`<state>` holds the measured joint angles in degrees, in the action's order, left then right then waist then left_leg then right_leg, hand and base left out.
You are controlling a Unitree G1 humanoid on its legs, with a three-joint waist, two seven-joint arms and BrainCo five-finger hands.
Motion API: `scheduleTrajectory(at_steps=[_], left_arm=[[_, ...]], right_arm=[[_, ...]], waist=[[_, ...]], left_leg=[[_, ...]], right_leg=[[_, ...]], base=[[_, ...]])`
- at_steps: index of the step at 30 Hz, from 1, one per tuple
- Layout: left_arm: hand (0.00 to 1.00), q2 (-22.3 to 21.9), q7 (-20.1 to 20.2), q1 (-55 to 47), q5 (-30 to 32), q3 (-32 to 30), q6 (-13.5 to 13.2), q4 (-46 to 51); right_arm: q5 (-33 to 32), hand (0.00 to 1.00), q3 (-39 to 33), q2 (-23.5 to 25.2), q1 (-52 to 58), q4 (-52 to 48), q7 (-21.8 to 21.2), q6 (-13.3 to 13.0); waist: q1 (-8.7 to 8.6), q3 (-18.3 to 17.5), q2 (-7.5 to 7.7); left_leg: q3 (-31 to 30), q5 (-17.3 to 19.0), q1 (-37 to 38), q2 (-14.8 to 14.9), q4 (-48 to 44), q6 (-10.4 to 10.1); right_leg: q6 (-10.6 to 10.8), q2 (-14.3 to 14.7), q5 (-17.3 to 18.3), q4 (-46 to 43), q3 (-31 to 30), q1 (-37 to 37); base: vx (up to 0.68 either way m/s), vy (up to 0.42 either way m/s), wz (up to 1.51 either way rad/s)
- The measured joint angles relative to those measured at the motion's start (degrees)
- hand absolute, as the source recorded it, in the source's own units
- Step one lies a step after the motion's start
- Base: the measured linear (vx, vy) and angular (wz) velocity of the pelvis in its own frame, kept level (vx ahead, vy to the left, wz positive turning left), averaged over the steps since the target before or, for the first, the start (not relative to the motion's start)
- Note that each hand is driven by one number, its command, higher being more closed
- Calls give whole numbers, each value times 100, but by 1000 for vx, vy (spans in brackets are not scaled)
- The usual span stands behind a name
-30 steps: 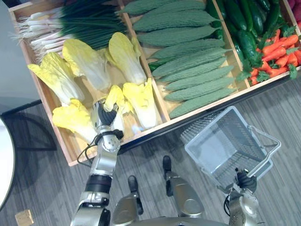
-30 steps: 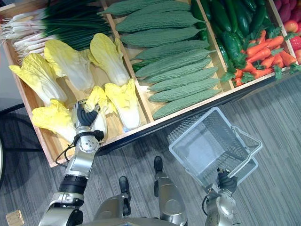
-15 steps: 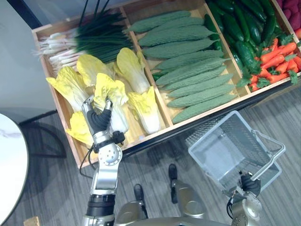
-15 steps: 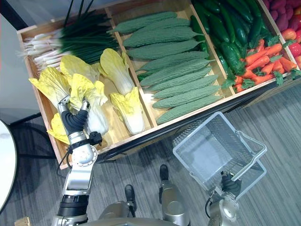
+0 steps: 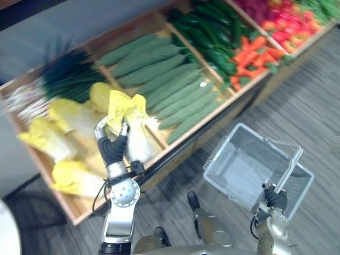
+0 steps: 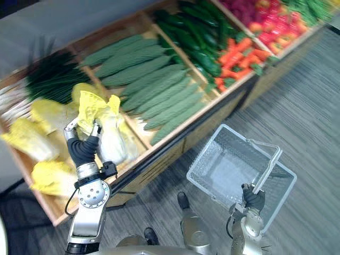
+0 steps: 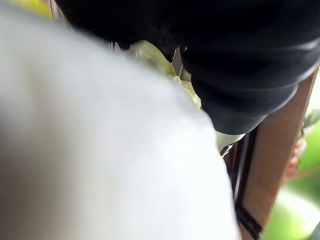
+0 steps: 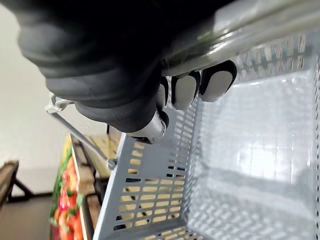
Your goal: Pick vegetable in the basket
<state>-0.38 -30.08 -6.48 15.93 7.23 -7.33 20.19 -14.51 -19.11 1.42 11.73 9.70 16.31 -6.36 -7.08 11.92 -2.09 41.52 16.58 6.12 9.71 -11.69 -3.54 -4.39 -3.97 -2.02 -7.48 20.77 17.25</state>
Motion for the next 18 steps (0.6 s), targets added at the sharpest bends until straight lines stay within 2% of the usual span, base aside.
scheduleTrajectory(at_steps=[1, 2, 3, 4, 5, 7, 8, 9, 10, 11, 12, 13, 14, 15, 16, 17, 18], left_arm=[[100, 9, 1, 1, -11, -123, -10, 1], [100, 10, -2, 1, -15, -230, -12, 1], [100, 13, -11, 2, -70, -384, -25, 2], [100, 12, -16, 2, -87, -438, -27, 1], [100, 8, 16, 77, -186, -411, -29, -25], [100, -9, 127, 341, -197, -139, -39, -185], [100, -4, 185, 418, -289, 3, -45, -307], [100, 13, 257, 406, -316, 82, -62, -417], [100, 36, 261, 413, -341, 149, -71, -508], [100, 39, 288, 439, -404, 310, -70, -664], [100, 28, 337, 395, -430, 441, -70, -706], [100, 18, 371, 332, -462, 466, -70, -708], [100, 5, 383, 214, -521, 472, -73, -727], [100, 9, 394, 149, -615, 470, -73, -755], [100, 3, 404, 125, -641, 468, -73, -770], [100, 1, 460, 94, -673, 452, -72, -818], [100, -2, 503, 72, -689, 444, -71, -868]], right_arm=[[23, 100, 35, 1, -159, 30, 29, 28], [67, 100, 89, -3, -240, 39, 33, 33], [166, 100, 184, -14, -372, 52, 28, 32], [194, 100, 249, -25, -464, 70, 15, 33], [254, 100, 342, -58, -611, 69, -14, 32], [281, 100, 340, -100, -672, 69, -15, 48], [279, 100, 384, -140, -678, 69, -23, 68], [280, 100, 502, -208, -669, 70, -32, 111], [282, 100, 587, -258, -666, 69, -33, 118], [289, 100, 669, -363, -664, 65, -28, 119], [293, 100, 746, -448, -682, 49, -28, 117], [294, 100, 783, -476, -696, 48, -29, 117], [300, 100, 849, -498, -714, 46, -34, 117], [315, 100, 894, -504, -717, 47, -38, 118], [318, 100, 906, -505, -716, 47, -43, 122], [317, 100, 962, -522, -721, 49, -54, 134], [317, 100, 1022, -540, -721, 56, -85, 148]], waist=[[43, 0, -7], [71, -1, -5], [187, -5, 3], [214, -5, -4], [129, -16, -28], [104, -19, -32], [128, -14, -49], [171, -17, -55], [161, -22, -62], [158, -25, -66], [185, -25, -60], [226, -29, -54], [352, -29, -54], [444, -28, -51], [478, -28, -52], [515, -29, -56], [542, -36, -81]], left_leg=[[441, 20, 233, 36, 84, -33], [626, 21, 346, 34, 104, -31], [948, 23, 575, 26, 129, -31], [1052, 30, 655, 34, 115, -42], [1117, 34, 685, 87, -13, -43], [1190, 37, 651, 398, -801, -37], [1187, -55, 603, 876, -1885, 138], [931, -418, 447, 1374, -3079, 821], [668, -351, 304, 1530, -3581, 968], [-122, -90, -224, 1514, -4271, 1044], [-968, 89, -784, 1244, -4494, 937], [-1285, 153, -999, 1081, -4481, 918], [-1726, 261, -1330, 863, -4291, 848], [-2184, 324, -1676, 646, -3958, 747], [-2422, 339, -1832, 517, -3725, 696], [-2995, 317, -2036, 242, -3069, 513], [-3405, 163, -2069, 74, -2378, 268]], right_leg=[[-209, -307, 155, -260, 1274, -92], [-257, -446, 204, -391, 1836, -198], [-269, -638, 201, -621, 2731, -365], [-228, -657, 232, -702, 2913, -377], [-230, -609, 339, -800, 2773, -255], [-208, -353, 451, -880, 2332, -193], [-237, -127, 521, -801, 2036, -345], [-264, 113, 606, -624, 1704, -604], [-251, 192, 639, -543, 1573, -739], [-228, 287, 668, -365, 1288, -974], [-226, 303, 668, -214, 999, -1168], [-221, 299, 670, -157, 816, -1250], [-189, 275, 653, -71, 457, -1415], [39, 182, 621, -40, 151, -1561], [152, 126, 592, -43, 11, -1625], [378, -1, 566, -52, -232, -1724], [472, -72, 578, -83, -372, -1775]], base=[[76, -59, -186], [119, -87, -225], [125, -92, -193], [185, -137, -214], [320, -213, -158], [352, -210, -133], [356, -127, -149], [343, -75, -146], [373, -32, -130], [284, 59, -107], [283, 80, -109], [312, 141, -132], [317, 188, -145], [312, 210, -144], [313, 253, -121], [250, 232, -99], [368, 386, -139]])
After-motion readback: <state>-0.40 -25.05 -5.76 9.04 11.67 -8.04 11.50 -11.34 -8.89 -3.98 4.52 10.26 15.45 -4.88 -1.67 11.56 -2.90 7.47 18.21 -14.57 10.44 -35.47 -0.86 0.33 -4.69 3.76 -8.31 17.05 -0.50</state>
